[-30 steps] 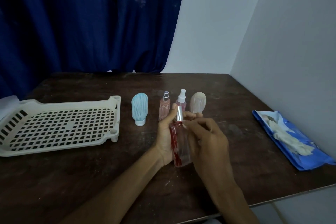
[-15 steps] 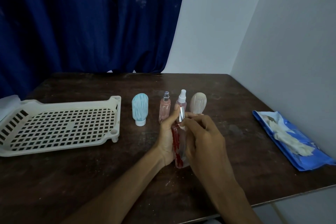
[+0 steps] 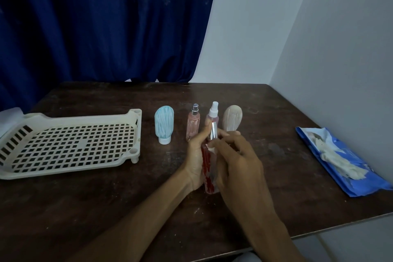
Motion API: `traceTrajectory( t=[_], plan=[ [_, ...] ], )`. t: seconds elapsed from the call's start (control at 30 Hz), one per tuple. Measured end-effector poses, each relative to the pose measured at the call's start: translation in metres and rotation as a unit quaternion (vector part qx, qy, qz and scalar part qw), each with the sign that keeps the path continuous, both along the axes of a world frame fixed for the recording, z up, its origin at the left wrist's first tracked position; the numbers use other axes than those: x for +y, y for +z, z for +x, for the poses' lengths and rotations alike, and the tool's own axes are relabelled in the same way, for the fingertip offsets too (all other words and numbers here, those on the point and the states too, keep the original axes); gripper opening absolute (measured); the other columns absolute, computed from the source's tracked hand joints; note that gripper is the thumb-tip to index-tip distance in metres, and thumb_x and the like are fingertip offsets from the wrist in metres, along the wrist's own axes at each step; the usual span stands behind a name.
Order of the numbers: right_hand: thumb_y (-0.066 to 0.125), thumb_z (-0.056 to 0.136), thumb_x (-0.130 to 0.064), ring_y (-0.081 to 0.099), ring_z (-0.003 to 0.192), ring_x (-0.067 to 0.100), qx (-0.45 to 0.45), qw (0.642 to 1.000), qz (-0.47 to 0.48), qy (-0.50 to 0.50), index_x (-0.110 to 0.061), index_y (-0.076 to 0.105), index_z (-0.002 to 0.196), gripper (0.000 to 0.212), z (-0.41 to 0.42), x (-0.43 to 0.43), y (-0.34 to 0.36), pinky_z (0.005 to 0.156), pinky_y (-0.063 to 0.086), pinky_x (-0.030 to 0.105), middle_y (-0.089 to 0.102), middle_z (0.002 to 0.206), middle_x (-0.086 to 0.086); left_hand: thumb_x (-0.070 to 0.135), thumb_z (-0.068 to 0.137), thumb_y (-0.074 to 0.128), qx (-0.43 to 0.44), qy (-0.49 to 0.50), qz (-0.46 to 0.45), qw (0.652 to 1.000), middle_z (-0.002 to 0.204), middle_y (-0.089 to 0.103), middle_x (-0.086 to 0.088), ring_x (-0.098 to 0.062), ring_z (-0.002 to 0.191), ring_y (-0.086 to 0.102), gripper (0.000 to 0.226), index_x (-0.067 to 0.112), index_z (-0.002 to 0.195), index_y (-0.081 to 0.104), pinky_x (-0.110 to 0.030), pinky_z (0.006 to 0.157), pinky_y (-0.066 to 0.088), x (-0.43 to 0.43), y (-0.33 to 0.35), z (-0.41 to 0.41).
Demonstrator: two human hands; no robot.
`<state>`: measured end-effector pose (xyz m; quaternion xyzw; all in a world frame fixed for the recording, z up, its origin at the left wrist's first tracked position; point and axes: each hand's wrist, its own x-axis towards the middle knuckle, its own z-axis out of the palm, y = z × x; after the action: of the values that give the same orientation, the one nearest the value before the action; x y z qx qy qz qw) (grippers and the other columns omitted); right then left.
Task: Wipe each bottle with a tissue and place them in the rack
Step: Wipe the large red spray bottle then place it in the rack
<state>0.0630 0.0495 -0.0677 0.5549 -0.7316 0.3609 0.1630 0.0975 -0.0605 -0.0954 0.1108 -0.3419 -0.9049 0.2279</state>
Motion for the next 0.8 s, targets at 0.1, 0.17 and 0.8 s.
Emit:
traceTrajectory(
  t=[0.1, 0.17, 0.8],
  plan=[
    [0.068, 0.083, 0.001, 0.065, 0.096, 0.021, 0.005, 1.000, -0.008, -0.018, -0.007, 0.073, 0.109, 0.028, -0.008, -0.001, -0.001, 0.076, 0.060, 0.031, 0.065, 0.112, 0.009, 0.052, 0.085, 0.057, 0.013, -0.012, 0.020, 1.000, 0.082, 0.072, -0.007, -0.019, 0.080, 0.069, 0.046, 0.009, 0.075, 0.071, -0.036, 0.088, 0.050, 0.001, 0.002, 0.001],
    [0.056, 0.089, -0.012, 0.063, 0.100, 0.016, -0.005, 1.000, -0.006, -0.027, -0.011, 0.071, 0.114, 0.030, -0.012, -0.001, -0.005, 0.079, 0.059, 0.028, 0.063, 0.116, 0.005, 0.051, 0.088, 0.054, 0.037, -0.027, 0.040, 0.998, 0.081, 0.072, -0.006, -0.020, 0.081, 0.068, 0.049, 0.008, 0.075, 0.072, -0.040, 0.097, 0.045, -0.001, 0.000, 0.001],
    [0.058, 0.085, -0.001, 0.058, 0.091, 0.024, -0.095, 0.992, -0.037, -0.068, -0.007, 0.074, 0.103, 0.025, -0.015, 0.000, -0.027, 0.075, 0.043, 0.026, 0.063, 0.100, 0.010, 0.045, 0.099, 0.043, 0.052, -0.007, 0.011, 0.999, 0.120, 0.066, -0.027, -0.034, 0.126, 0.058, 0.052, 0.002, 0.079, 0.063, -0.048, 0.114, 0.036, -0.008, -0.001, -0.005]
  ],
)
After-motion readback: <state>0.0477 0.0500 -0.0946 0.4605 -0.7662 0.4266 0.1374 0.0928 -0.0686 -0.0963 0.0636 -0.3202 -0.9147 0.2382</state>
